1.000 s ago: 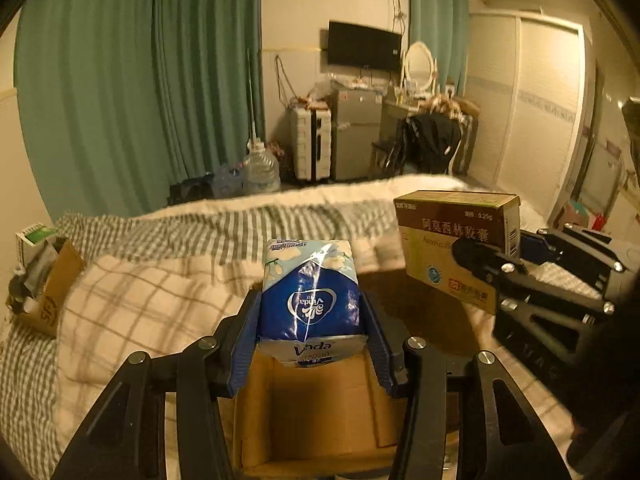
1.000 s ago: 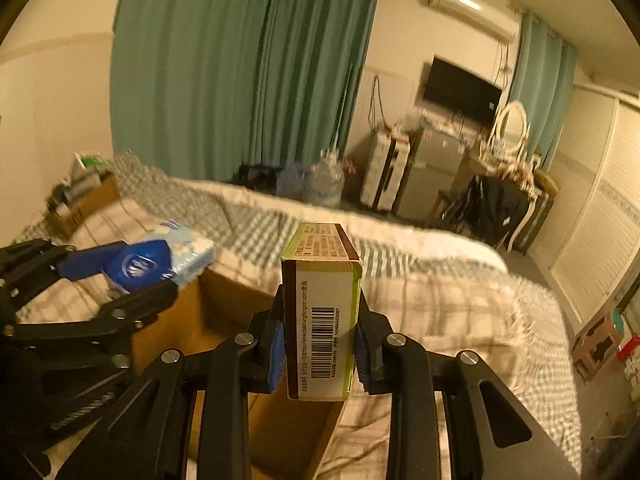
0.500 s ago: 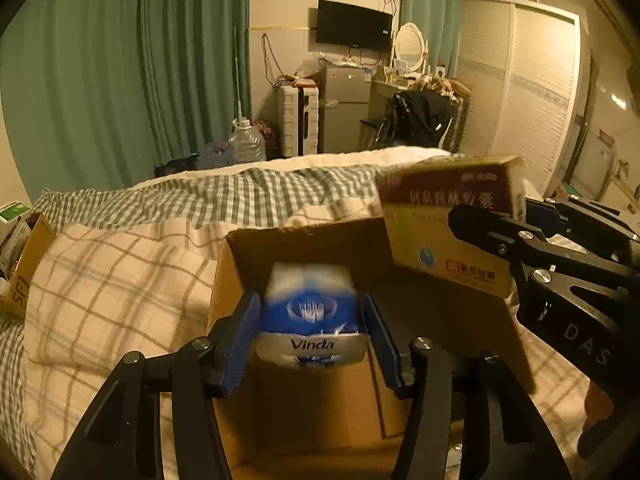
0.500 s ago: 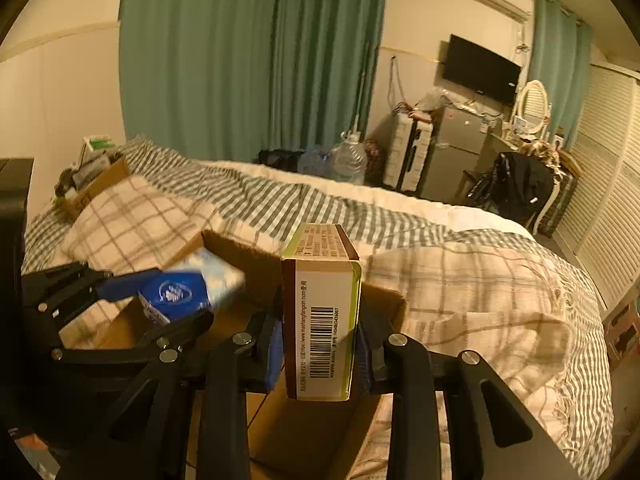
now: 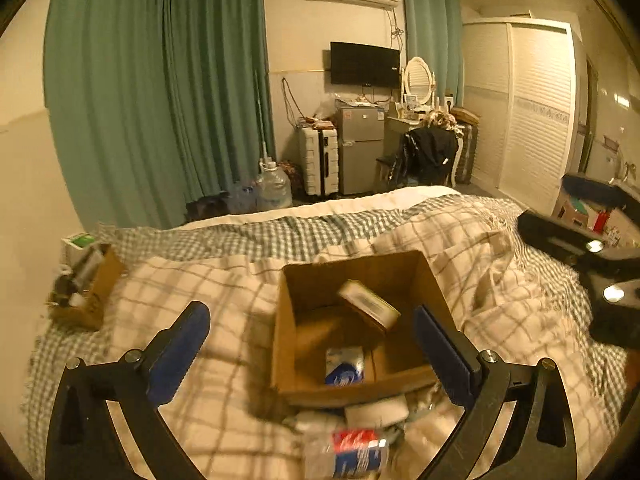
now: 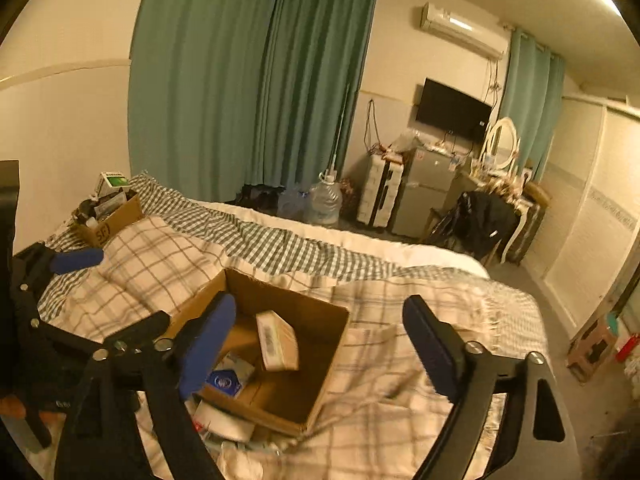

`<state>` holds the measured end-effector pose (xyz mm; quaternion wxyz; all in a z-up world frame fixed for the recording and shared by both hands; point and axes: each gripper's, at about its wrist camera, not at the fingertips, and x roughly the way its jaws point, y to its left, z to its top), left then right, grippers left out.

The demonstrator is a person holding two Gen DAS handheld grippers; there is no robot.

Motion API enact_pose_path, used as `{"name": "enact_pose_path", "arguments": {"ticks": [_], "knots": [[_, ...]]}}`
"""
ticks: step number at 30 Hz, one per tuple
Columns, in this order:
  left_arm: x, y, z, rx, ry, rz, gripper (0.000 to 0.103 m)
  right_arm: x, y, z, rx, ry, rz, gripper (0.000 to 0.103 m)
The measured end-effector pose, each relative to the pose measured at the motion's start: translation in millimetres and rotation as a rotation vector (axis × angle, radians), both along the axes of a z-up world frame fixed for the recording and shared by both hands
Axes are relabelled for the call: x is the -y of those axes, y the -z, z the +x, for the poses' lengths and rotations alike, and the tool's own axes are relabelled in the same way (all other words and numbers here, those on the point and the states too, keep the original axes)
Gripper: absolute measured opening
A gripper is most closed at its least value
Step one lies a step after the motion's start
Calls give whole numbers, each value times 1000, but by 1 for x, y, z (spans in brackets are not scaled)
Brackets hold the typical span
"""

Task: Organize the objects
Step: 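Carry both items over the cardboard box and open both tools to drop them, then grasp the floss-pick jar with the left tool while the right tool grasps the white tissue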

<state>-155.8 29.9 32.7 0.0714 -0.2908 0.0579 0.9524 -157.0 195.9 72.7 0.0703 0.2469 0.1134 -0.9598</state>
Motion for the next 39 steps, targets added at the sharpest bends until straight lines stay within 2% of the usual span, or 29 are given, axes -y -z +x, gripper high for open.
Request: {"name": "enact_pose_path", "arguments": {"ticks": [5,11,17,23,28,31,33,36,37,38,39], "knots": [[10,-1,38,-9,-27,-30,103,1,-12,43,-34,6,36,102],[20,24,70,7,-101,8,103,6,11,76,-9,-6,38,102],[17,78,80,58,-147,-11,103,17,71,77,69,-18,92,102],[26,129,71,145,-198,-31,103,22,143,50,214,-1,129,103],[35,146,65,195,-218,-18,103,31,191,23,359,-6,165,102],[39,153,62,228,-230,-5,103,36,209,15,410,-10,181,102],[40,157,60,246,-231,3,103,40,215,14,428,-33,191,95],[39,161,58,263,-235,5,103,45,222,13,454,-79,193,75],[38,161,58,265,-230,5,103,46,223,12,467,-90,188,60],[37,162,57,267,-225,3,103,47,224,11,475,-93,185,41],[35,162,57,269,-223,-2,103,46,224,11,481,-94,180,33]]}}
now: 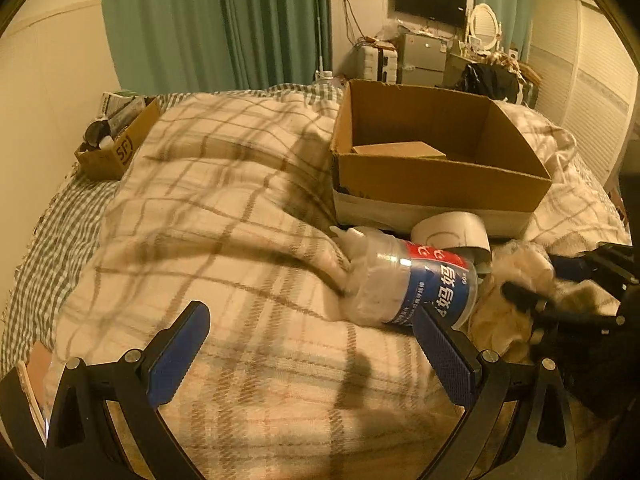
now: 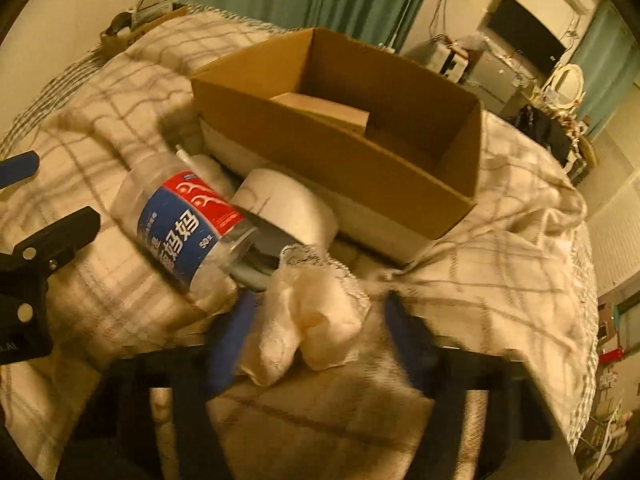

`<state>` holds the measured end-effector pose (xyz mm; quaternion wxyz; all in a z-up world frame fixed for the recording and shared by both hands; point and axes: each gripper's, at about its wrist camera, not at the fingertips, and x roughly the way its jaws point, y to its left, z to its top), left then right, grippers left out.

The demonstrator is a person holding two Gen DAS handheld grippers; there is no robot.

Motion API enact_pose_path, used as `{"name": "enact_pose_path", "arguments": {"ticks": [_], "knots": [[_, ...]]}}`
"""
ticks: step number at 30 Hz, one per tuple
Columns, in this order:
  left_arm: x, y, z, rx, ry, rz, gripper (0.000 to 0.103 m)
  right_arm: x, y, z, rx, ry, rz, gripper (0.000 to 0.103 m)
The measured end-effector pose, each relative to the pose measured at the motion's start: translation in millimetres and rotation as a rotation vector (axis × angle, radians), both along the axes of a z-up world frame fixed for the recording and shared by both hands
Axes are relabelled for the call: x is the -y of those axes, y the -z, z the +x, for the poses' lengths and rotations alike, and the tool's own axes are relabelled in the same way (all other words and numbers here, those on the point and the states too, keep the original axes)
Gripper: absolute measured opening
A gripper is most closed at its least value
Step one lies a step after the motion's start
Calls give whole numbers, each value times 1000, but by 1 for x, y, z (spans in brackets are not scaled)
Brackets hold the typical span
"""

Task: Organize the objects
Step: 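Grasp the floss-pick jar with the left tool while the right tool grasps the white tissue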

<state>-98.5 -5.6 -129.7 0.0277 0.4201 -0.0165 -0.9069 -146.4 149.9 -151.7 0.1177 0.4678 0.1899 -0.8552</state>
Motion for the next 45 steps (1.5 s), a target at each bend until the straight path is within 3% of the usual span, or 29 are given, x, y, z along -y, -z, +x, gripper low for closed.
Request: {"name": "enact_pose_path", "arguments": {"ticks": [2,9,15,23,28,30,32,37,45], "knots": [[-3,0,0,3,3,-12,103,-4,-4,0,-13,16,-15,18],[-29,-1,0,22,89,2,103,-26,-43,11,-90,47,-147,15],[-57,13,-22,81,133,0,103,-47,-76,16,-166,59,-179,15],[-80,31,-40,119,161,-93,103,-62,-65,8,-159,75,-179,15],[-76,36,-52,129,142,-61,103,-63,-56,5,-141,74,-180,15],[-75,38,-55,136,139,-50,94,-62,-55,5,-137,74,-174,15],[-70,38,-56,143,127,-36,93,-62,-55,6,-140,76,-163,15],[-64,20,-44,107,116,7,92,-57,-61,17,-166,80,-124,15],[-57,-37,-19,-15,135,60,92,-49,-96,41,-248,83,-82,15]]}}
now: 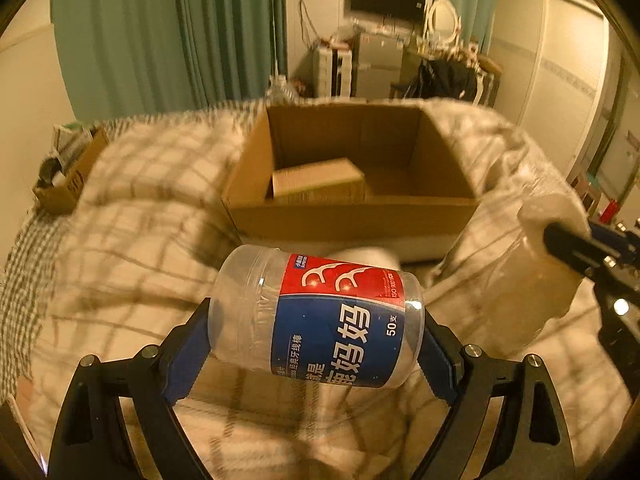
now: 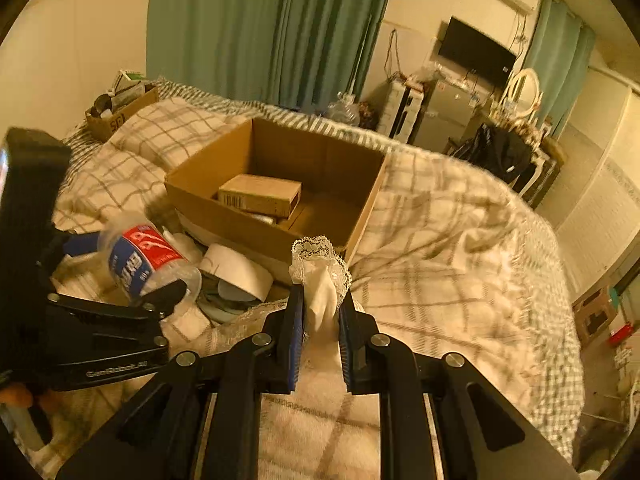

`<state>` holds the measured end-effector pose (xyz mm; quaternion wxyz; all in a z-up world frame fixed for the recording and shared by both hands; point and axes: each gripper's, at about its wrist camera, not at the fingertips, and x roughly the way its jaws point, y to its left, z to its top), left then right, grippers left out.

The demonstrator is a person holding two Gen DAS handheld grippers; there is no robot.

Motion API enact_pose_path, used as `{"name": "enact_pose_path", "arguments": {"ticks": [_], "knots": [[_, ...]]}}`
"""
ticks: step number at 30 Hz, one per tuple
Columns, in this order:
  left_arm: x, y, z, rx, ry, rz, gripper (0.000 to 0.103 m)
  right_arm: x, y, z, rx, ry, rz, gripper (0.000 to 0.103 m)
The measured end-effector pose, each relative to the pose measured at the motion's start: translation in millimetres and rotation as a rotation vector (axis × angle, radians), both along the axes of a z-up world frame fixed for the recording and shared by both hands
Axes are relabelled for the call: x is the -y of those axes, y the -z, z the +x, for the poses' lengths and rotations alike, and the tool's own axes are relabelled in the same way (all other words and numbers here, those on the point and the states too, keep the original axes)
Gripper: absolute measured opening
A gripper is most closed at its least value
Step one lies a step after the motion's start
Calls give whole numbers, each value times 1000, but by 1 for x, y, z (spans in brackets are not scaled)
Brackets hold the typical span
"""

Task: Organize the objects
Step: 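Grasp the floss-pick jar with the left tool while the right tool grasps the white tissue, then lower the jar and tissue into the cardboard box and open both tools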

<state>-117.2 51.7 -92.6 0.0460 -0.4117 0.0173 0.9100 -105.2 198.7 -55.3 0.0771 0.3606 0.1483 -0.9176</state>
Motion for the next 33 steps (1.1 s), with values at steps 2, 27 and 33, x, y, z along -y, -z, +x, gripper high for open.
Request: {"name": "enact_pose_path", "arguments": {"ticks": [2,27,33], "knots": [[3,-15,4,-28,4,20,92,3,-10,6,-22,-4,6,15],[13,-126,-75,-266,-26,59,92,19,-110,-88,-218,24,53,15],[4,-101,-115,-240,-19,53,92,11,-79,-145,-159,46,39,15]]}}
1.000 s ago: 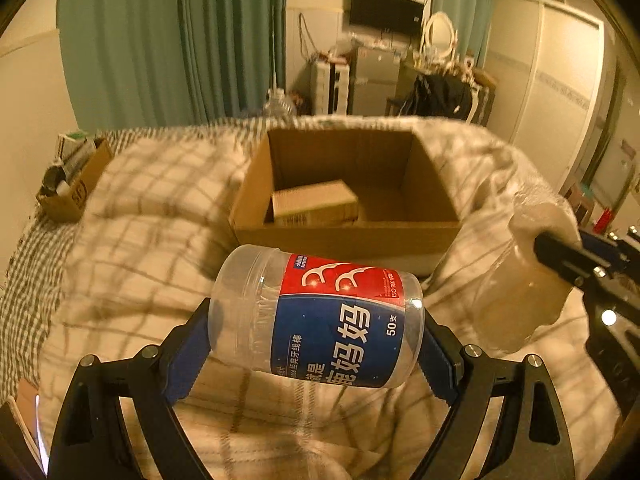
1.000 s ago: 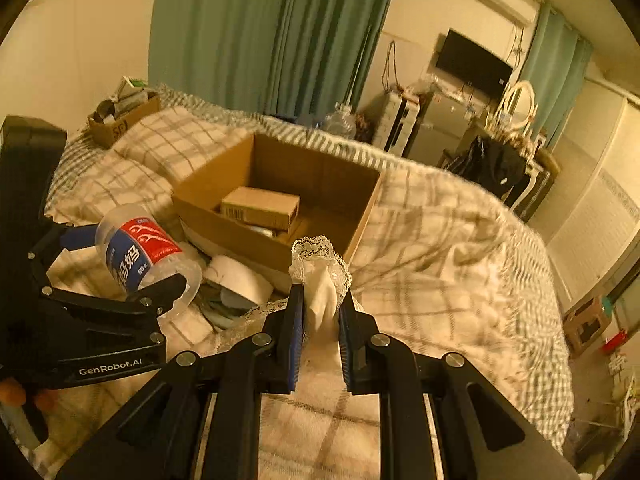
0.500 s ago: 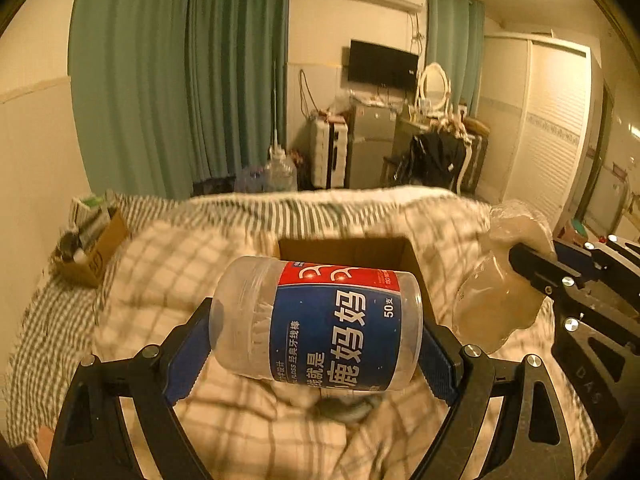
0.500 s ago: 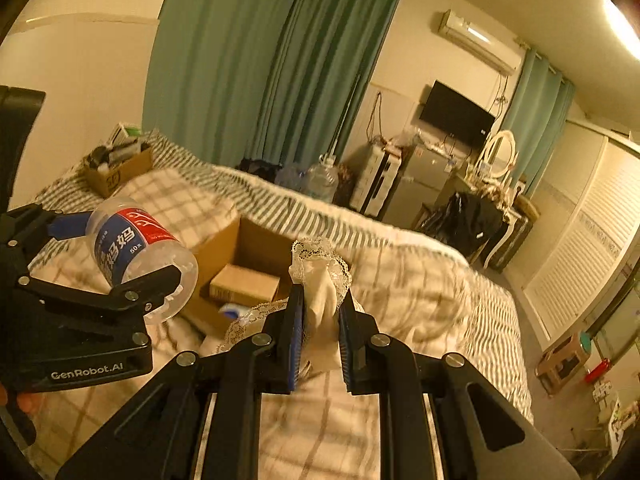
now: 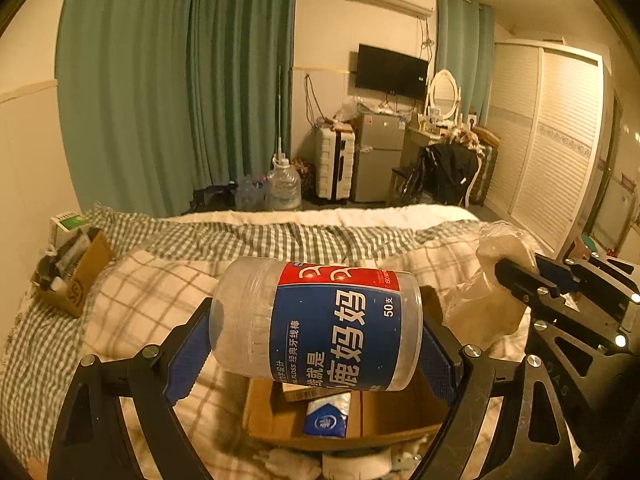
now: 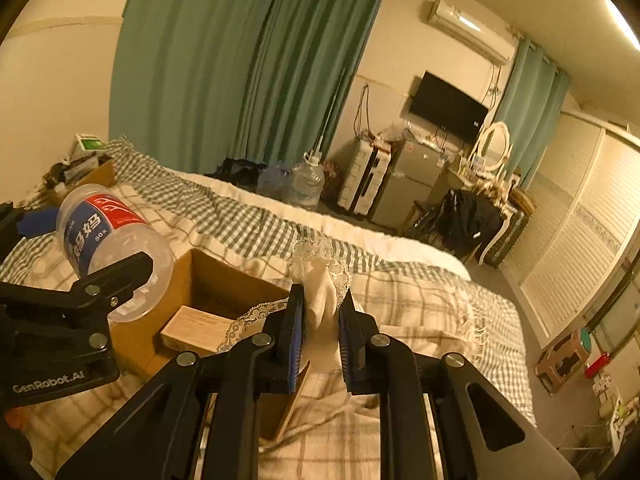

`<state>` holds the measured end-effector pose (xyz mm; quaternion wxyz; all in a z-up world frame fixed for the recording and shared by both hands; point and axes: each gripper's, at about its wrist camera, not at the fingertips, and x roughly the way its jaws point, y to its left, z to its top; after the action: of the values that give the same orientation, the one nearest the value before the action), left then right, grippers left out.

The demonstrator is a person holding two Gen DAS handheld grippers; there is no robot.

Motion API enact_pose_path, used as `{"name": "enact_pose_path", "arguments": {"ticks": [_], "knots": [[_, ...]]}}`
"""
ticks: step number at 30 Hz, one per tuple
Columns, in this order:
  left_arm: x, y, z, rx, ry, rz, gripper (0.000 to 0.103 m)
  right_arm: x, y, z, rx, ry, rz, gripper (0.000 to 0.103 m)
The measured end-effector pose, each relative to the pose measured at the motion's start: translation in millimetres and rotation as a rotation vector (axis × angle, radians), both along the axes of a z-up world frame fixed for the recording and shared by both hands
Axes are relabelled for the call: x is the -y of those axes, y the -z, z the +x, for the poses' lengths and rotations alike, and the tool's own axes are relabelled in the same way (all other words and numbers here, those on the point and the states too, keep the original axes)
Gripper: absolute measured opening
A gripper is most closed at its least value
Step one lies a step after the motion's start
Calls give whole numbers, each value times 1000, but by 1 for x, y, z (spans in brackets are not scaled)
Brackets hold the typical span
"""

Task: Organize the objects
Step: 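Lower the jar and tissue into the cardboard box and open both tools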

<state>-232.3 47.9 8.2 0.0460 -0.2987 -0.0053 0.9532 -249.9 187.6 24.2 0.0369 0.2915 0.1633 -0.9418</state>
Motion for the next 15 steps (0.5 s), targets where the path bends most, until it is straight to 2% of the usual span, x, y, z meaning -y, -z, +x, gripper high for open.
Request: {"name": "enact_pose_path", "arguments": {"ticks": [10,15], "knots": [[-20,65,-52,87,23,-23,92,-5,67,-57,98,-6,49,14],[-19,84,-60,107,40,-32,92,-14,83,-65,127,-15,-9,14]]}}
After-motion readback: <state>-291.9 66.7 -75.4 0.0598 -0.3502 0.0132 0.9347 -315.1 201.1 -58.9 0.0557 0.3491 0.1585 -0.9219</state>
